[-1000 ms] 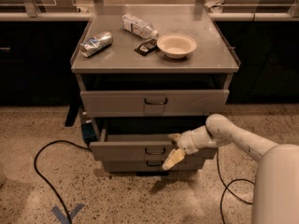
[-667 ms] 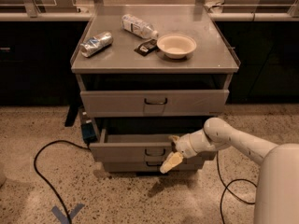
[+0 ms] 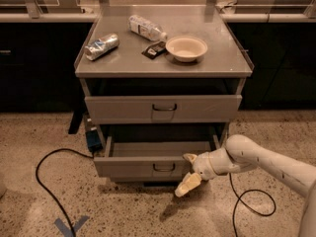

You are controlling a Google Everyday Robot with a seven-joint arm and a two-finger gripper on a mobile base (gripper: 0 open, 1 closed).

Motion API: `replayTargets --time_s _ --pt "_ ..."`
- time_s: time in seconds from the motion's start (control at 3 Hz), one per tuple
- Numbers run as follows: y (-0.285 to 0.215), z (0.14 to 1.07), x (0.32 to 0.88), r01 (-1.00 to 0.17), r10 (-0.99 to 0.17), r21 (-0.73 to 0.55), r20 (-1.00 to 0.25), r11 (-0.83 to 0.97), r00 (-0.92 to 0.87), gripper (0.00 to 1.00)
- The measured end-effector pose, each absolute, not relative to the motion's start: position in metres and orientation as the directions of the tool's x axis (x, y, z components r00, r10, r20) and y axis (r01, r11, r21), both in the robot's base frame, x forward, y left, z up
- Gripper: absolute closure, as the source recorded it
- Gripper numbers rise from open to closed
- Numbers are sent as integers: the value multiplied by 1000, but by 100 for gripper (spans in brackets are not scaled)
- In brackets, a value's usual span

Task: Open middle drawer

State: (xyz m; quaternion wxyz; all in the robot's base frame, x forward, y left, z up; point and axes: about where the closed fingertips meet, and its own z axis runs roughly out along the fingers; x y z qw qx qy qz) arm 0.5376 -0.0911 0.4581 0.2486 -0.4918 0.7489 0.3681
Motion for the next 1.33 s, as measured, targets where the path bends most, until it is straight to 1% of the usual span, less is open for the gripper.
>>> replayTargets --time_s 0.33,1.0,1.33 --pt "-91 462 538 -920 -554 307 -734 245 -393 0" --pt "-77 493 565 -948 -573 214 -757 236 -314 0" --pt "-68 489 575 -950 -593 218 -744 222 -309 0"
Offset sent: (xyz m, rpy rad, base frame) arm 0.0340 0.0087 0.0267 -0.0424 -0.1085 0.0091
